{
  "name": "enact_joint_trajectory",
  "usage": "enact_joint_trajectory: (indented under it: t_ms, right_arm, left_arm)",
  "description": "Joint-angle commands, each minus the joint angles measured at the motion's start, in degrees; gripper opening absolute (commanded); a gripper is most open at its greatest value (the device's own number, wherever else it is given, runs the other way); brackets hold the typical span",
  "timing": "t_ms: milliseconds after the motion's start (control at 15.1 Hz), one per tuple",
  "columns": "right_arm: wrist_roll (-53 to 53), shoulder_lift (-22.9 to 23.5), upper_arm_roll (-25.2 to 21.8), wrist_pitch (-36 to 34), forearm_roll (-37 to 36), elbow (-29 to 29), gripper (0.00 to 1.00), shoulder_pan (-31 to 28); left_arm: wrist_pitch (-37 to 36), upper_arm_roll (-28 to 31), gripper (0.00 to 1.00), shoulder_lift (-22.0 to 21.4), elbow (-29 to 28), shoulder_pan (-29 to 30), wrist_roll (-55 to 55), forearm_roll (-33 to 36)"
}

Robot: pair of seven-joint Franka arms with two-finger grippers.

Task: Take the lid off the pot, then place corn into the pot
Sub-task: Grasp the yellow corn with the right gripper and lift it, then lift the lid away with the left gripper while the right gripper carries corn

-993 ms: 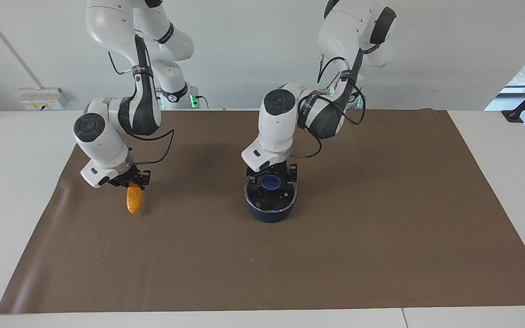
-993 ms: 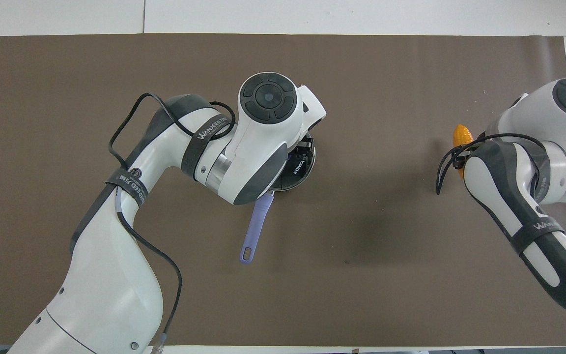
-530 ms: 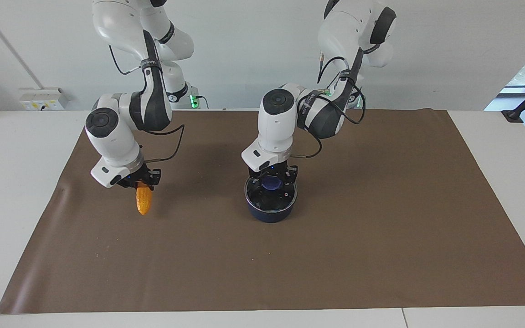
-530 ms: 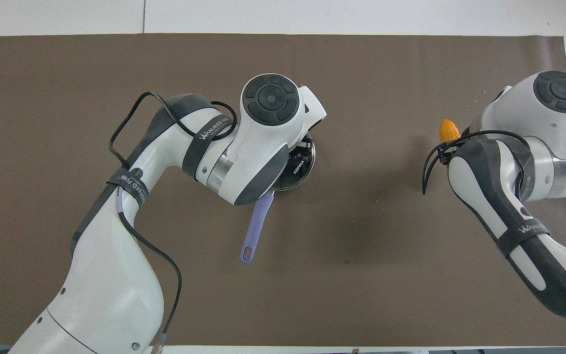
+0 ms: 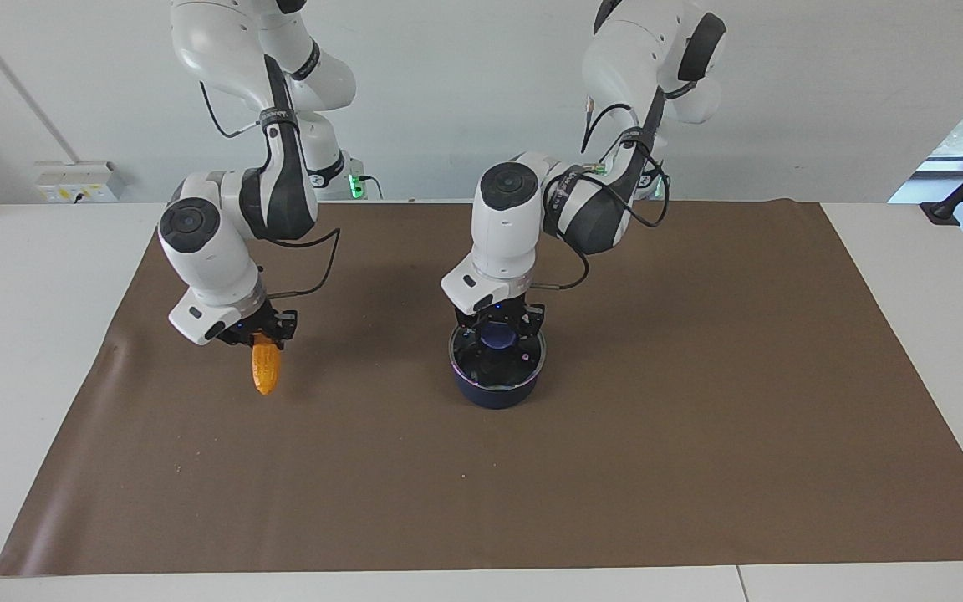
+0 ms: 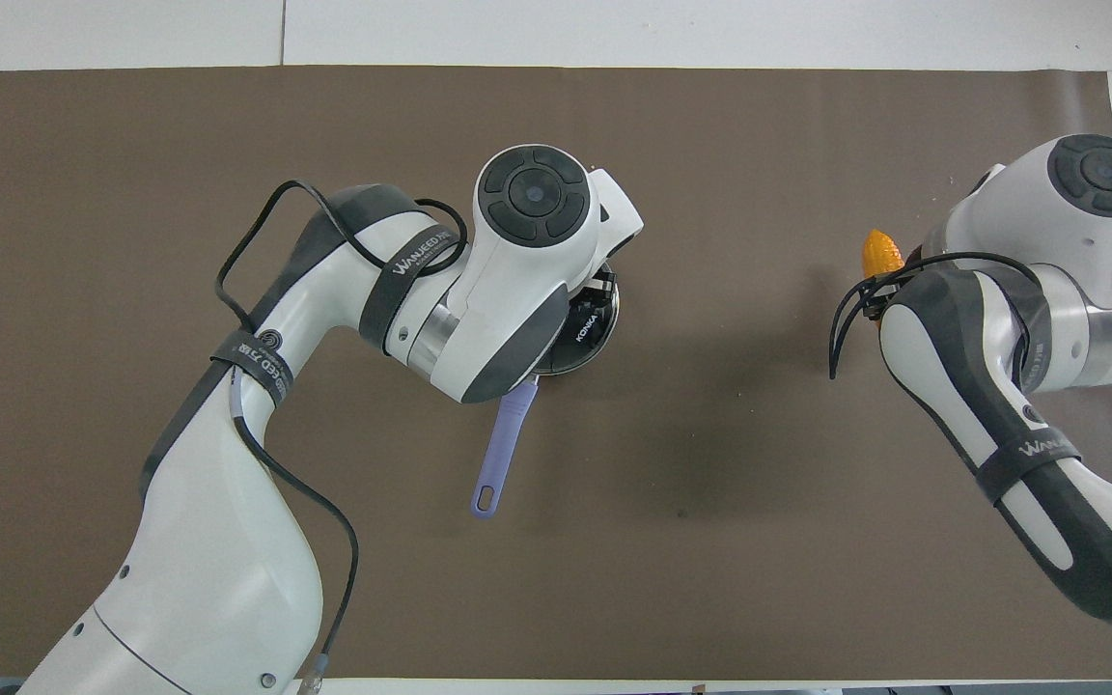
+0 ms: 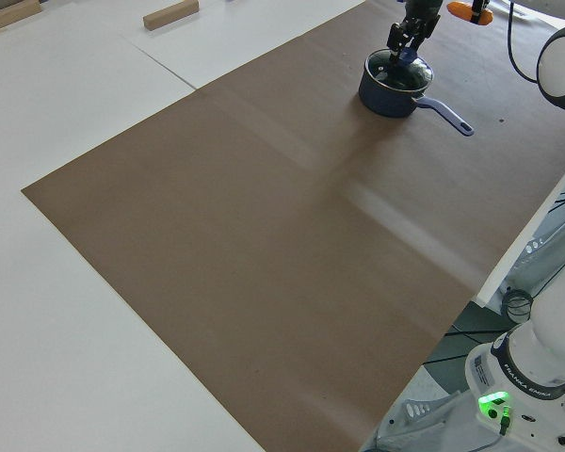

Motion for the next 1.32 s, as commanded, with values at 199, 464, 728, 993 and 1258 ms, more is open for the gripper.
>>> enact_joint_trajectory:
  t_ms: [199, 464, 728, 993, 1258]
  right_arm:
    - [0.7, 1.0, 0.3, -2.1, 1.9, 2.9, 0.0, 0.1]
    - [8.6, 4.6, 0.3, -8.1, 6.5, 13.7, 0.0, 5.4]
    - [23.8, 10.9, 0.3, -8.5, 9.5, 23.4, 0.0, 16.7]
    - [36.1, 16.0, 0.2, -3.8, 8.3, 27.2, 0.0, 27.7]
    - [39.2, 16.0, 0.2, -1.4, 7.4, 23.2, 0.01, 31.7]
  left_arm:
    - [-10.2, 1.2, 0.0, -7.8, 2.8, 3.1, 0.2, -6.9]
    - [-16.4, 1.3, 0.0, -12.5, 2.1, 12.6, 9.5, -7.5]
    - [-15.6, 1.6, 0.0, -15.9, -5.8, 25.9, 25.9, -7.1]
    - [-5.6, 2.0, 0.0, -20.9, -21.3, 33.6, 31.7, -3.7]
    - [3.6, 2.2, 0.0, -23.4, -32.7, 38.6, 35.8, -2.5]
